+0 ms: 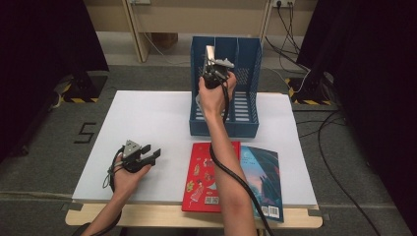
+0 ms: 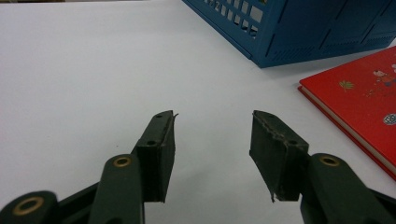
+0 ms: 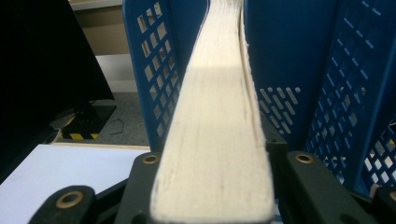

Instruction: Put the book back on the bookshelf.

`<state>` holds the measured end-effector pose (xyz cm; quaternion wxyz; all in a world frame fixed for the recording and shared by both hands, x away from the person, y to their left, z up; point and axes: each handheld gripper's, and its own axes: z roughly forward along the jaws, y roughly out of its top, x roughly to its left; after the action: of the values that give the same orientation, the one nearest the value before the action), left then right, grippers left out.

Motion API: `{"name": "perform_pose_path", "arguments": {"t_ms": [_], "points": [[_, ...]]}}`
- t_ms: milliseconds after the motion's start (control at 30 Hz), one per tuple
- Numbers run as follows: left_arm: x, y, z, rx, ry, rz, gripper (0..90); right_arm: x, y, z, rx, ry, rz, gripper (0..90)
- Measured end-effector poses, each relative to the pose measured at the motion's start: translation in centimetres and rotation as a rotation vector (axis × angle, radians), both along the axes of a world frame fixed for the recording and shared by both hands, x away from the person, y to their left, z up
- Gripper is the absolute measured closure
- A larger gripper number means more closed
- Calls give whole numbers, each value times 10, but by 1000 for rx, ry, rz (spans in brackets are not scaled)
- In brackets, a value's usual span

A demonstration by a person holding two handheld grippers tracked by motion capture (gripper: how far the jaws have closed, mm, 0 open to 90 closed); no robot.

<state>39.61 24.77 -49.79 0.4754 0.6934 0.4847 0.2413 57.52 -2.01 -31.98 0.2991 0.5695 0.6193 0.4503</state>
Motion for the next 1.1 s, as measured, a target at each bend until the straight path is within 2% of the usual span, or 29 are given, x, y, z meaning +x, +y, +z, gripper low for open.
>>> {"name": "perform_pose_path", "arguments": {"t_ms": [167,467,567,700,833,1100], "points": [[0,0,0,3,1,2,496,-1,1,0,-9,-7,-9,683],[0,0,0,6,2,1,497,1,3,5,-62,28,-23,742],[0,0,0,0,1,0,498,-2,4,4,-69,6,-23,745],[0,0,0,0,1,0,500,-6,4,2,-40,-38,-14,748],[0,0,0,-4,-1,1,500,-6,7,0,-37,-83,-10,749],[0,1,0,-8,2,-2,500,1,12,-1,-57,-155,-66,748]]}}
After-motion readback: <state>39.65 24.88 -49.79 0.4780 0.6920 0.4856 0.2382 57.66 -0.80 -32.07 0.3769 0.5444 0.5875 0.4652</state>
